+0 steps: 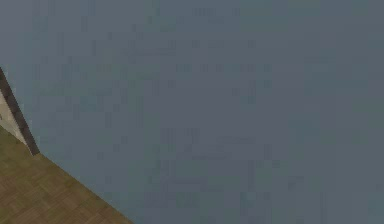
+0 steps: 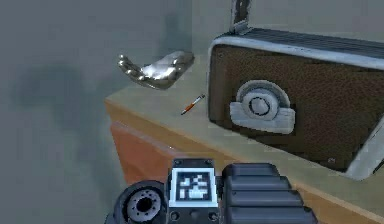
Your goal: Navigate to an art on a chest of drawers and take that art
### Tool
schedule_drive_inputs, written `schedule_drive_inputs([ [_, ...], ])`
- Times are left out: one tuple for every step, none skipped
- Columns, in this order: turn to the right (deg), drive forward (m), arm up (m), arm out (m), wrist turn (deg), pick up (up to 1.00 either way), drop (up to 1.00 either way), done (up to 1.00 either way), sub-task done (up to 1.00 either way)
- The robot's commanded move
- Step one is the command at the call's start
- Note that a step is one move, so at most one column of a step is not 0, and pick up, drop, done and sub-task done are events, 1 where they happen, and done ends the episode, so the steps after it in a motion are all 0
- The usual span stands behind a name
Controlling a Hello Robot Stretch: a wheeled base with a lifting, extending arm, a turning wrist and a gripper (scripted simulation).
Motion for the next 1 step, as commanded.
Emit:
schedule_drive_inputs([
  [0.0,0.0,0.0,0.28,0.0,0.0,0.0,0.0,0.0],
])
